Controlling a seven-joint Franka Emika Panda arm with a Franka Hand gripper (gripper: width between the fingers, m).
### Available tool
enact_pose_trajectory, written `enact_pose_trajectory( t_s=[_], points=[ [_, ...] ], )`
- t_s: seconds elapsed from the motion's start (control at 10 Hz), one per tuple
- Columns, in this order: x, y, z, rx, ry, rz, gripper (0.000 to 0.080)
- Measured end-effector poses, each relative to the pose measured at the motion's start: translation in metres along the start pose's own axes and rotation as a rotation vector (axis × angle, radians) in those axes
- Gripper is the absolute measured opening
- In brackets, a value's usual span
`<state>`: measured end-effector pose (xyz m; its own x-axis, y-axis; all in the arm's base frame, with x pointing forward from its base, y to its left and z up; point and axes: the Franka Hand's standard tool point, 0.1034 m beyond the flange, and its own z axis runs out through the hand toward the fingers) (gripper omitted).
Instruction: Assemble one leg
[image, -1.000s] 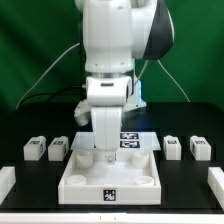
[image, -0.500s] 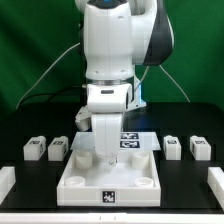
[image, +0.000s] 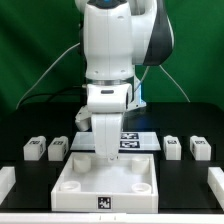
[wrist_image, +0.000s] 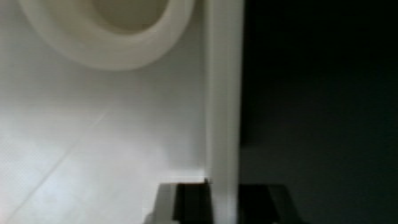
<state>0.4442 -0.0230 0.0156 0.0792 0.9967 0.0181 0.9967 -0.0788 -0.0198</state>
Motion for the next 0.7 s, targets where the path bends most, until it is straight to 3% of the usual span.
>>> enact_pose_trajectory(
  t_s=[0.5, 0.7],
  points=[
    [0.002, 0.001, 0.0, -0.001, 0.0, 0.0, 0.0055],
    [0.025, 0.013, 0.0, -0.019, 0.014, -0.048, 0.0057]
  ],
)
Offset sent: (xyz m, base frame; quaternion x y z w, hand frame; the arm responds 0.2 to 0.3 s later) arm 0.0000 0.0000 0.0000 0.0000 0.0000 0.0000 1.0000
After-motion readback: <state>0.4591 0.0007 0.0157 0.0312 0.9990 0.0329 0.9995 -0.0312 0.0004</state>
